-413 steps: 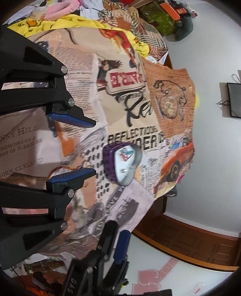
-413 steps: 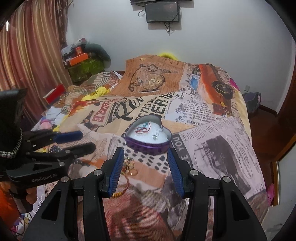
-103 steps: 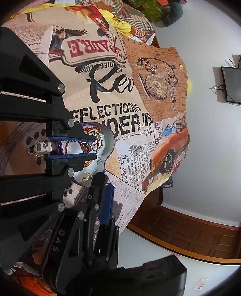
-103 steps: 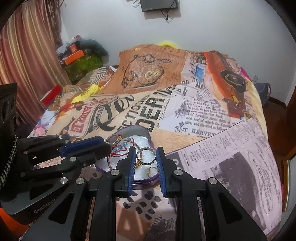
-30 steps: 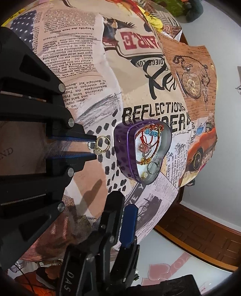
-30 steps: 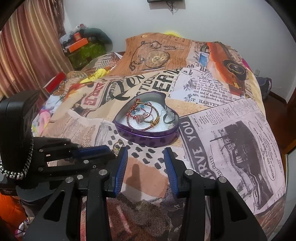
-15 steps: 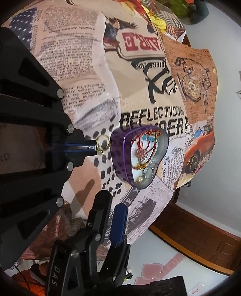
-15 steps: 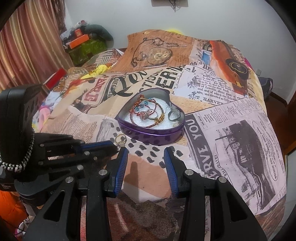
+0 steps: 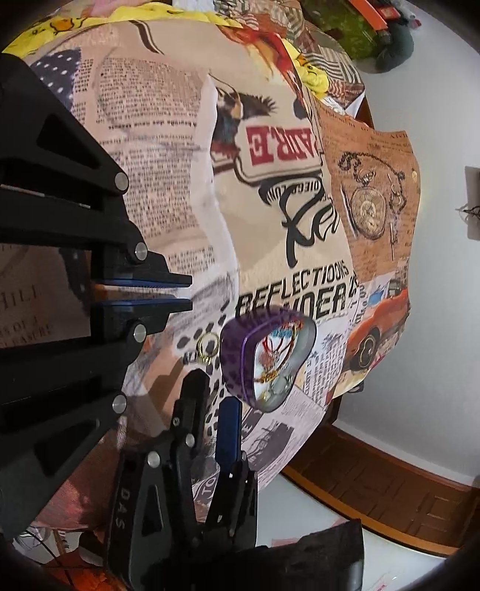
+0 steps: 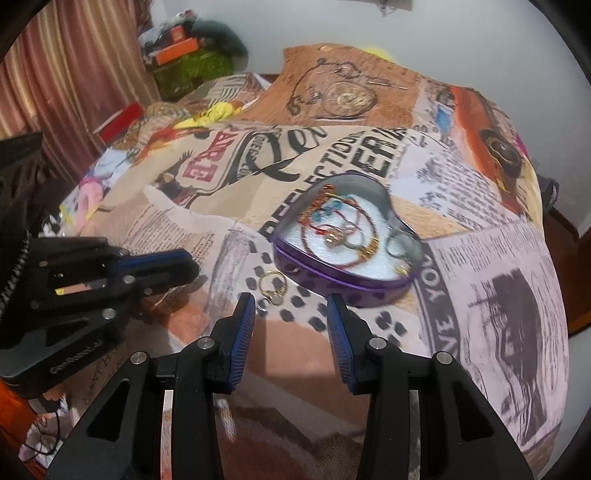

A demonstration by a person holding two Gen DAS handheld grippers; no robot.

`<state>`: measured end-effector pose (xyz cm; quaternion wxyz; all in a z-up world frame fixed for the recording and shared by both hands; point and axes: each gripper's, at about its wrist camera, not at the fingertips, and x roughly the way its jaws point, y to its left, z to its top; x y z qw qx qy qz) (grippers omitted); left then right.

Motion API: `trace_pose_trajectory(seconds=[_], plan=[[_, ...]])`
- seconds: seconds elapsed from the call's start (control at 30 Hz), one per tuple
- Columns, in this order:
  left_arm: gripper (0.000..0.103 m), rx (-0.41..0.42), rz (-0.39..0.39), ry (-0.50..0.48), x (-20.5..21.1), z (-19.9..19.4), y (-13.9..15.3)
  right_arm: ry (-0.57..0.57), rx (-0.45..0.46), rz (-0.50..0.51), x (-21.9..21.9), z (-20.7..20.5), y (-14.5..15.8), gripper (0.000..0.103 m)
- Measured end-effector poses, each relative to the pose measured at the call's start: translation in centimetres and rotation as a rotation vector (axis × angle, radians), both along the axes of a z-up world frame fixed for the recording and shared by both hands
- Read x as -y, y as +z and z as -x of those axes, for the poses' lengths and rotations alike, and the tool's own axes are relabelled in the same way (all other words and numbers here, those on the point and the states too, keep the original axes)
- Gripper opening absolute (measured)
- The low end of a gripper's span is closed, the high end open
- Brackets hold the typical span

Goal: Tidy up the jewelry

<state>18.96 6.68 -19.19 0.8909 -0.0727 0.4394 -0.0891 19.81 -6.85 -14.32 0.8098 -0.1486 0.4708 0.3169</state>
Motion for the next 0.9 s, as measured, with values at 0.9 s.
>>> trace_pose_trajectory(seconds=[0.9], plan=[[0.026,-0.004,0.002,-0.037,1.6,-0.3,0.2,0.019,0.013,-0.020,0.6,-0.2,0.6,0.016]])
